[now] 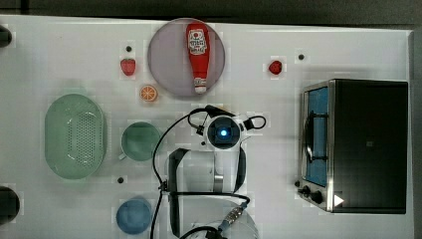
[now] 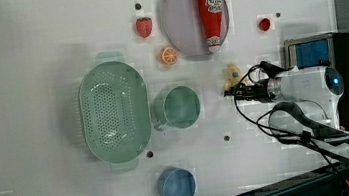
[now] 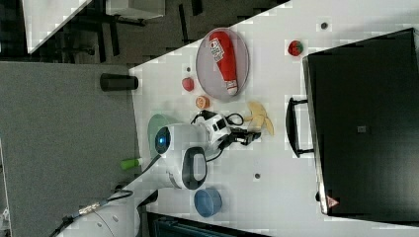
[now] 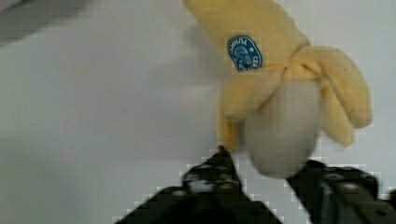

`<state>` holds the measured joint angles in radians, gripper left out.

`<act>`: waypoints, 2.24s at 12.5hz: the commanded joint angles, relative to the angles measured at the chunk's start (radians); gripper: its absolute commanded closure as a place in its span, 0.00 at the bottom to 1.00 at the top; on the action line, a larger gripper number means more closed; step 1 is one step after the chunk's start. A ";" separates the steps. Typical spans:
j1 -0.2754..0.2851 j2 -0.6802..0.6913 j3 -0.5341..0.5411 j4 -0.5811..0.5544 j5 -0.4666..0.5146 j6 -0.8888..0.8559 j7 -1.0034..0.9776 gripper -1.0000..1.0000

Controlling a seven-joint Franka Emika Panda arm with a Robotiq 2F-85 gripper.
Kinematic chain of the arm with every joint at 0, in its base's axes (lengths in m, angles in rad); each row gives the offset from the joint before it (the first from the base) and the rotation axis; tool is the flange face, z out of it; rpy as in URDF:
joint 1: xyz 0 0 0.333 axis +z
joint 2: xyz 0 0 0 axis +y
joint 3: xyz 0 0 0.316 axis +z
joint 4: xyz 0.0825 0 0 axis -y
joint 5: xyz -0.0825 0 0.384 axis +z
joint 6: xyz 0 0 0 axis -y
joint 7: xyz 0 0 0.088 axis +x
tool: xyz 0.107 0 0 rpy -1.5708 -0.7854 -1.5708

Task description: Pick Banana and place it in mug.

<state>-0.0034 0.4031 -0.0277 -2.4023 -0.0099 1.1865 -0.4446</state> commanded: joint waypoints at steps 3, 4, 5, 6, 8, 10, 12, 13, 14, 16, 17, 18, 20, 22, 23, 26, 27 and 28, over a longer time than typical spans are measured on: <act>0.003 -0.192 0.003 0.004 0.004 -0.104 -0.044 0.68; 0.003 -0.266 0.004 0.032 0.004 -0.223 -0.044 0.68; 0.003 -0.322 0.004 0.062 0.004 -0.338 -0.044 0.68; 0.004 -0.426 0.004 0.133 0.004 -0.561 -0.044 0.68; 0.011 -0.523 0.019 0.223 0.004 -0.716 -0.044 0.68; 0.025 -0.588 0.065 0.262 0.005 -0.795 -0.024 0.68; 0.050 -0.611 0.183 0.262 0.086 -0.877 0.205 0.68; 0.056 -0.606 0.220 0.260 0.118 -0.875 0.265 0.68; 0.059 -0.595 0.262 0.260 0.129 -0.867 0.349 0.68; 0.061 -0.540 0.368 0.260 0.127 -0.831 0.578 0.68; 0.061 -0.515 0.394 0.259 0.126 -0.802 0.631 0.68; 0.062 -0.477 0.421 0.249 0.120 -0.760 0.684 0.68; 0.062 -0.429 0.445 0.207 0.113 -0.660 0.746 0.68; 0.061 -0.398 0.443 0.149 0.096 -0.548 0.750 0.68; 0.061 -0.369 0.438 0.098 0.091 -0.453 0.750 0.68; 0.061 -0.326 0.437 0.056 0.079 -0.382 0.750 0.56; 0.062 -0.312 0.439 0.049 0.079 -0.355 0.750 0.45; 0.064 -0.300 0.440 0.042 0.079 -0.332 0.750 0.34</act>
<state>0.0564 0.1184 0.3743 -2.3867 0.0623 0.8369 0.2495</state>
